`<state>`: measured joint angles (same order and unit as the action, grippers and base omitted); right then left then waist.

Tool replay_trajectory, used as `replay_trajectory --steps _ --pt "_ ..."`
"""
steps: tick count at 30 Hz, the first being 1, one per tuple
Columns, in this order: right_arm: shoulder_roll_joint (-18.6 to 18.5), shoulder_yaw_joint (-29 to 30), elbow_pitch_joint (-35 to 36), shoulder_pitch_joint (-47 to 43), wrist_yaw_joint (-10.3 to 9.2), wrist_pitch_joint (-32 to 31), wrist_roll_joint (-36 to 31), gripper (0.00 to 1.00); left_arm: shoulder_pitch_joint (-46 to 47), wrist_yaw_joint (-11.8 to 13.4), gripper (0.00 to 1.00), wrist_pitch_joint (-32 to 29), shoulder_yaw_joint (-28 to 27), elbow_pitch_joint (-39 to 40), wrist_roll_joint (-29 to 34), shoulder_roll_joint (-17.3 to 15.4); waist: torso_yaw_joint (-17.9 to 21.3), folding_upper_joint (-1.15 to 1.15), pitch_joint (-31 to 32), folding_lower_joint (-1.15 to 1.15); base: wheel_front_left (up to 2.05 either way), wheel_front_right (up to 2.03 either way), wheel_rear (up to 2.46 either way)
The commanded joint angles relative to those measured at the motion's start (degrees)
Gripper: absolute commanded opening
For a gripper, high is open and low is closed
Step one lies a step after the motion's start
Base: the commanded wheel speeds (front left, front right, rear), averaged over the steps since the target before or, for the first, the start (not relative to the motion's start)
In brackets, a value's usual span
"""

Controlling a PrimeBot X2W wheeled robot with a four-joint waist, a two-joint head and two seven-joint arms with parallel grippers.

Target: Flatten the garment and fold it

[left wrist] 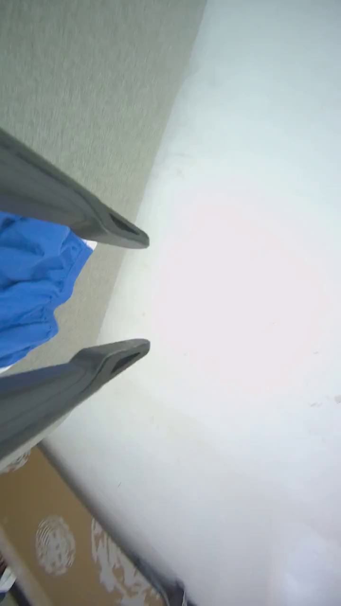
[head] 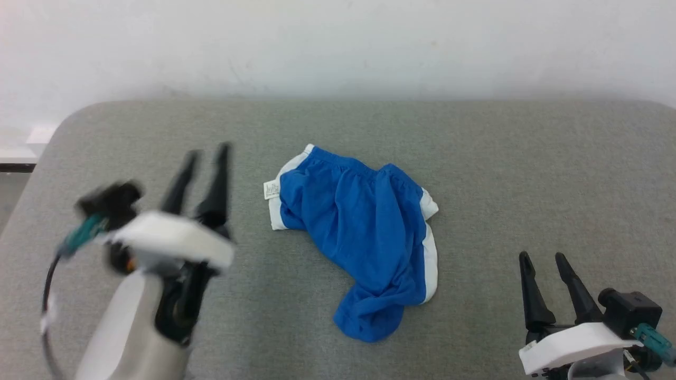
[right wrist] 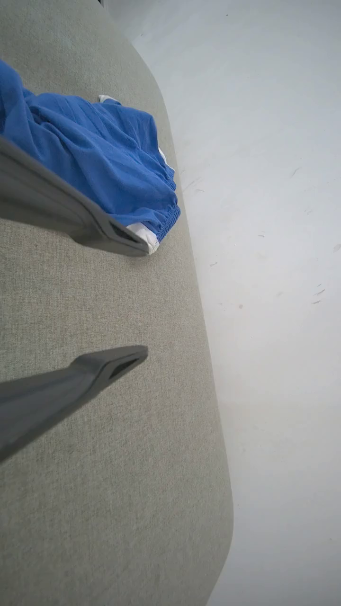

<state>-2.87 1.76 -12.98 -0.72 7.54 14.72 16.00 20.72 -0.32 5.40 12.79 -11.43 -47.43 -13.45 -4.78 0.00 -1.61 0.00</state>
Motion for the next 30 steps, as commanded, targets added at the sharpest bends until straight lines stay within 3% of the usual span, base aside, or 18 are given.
replay_trajectory --steps 1,3,8,16,23,30 --pt "0.0 0.0 0.2 -0.7 -0.05 0.3 0.4 1.00 -2.3 1.1 1.00 3.3 -0.3 0.3 3.3 -1.1 -0.6 0.00 0.6 0.00 0.00 0.00 0.00" --pt "0.0 -0.2 -0.2 -0.8 -0.05 0.3 0.6 1.00 -5.3 3.2 1.00 7.3 -0.2 0.3 8.1 -2.3 -0.9 0.00 1.0 0.00 0.00 0.00 0.00" --pt "0.0 -0.1 -1.9 -0.8 -0.05 0.3 0.3 1.00 -11.7 7.1 1.00 9.5 -2.4 4.0 17.3 -0.8 -2.1 0.00 1.1 0.00 0.00 0.00 0.00" --pt "0.0 -0.1 -4.4 7.4 -0.05 -8.3 0.4 1.00 -17.8 7.4 1.00 9.6 -4.7 6.9 24.5 5.5 -3.0 0.00 -2.0 0.00 0.00 0.00 0.00" --pt "0.0 -4.3 -9.3 24.8 -0.05 -26.4 -5.3 1.00 -16.0 5.7 1.00 9.6 -5.9 8.0 27.7 8.1 -4.6 0.00 -7.6 0.00 0.00 0.00 0.00" --pt "-1.4 -6.9 -20.4 38.3 -0.05 -44.5 -14.3 1.00 -12.5 3.8 1.00 9.6 -5.4 6.8 28.4 9.7 -8.8 0.00 -13.2 0.00 0.00 0.00 0.00"
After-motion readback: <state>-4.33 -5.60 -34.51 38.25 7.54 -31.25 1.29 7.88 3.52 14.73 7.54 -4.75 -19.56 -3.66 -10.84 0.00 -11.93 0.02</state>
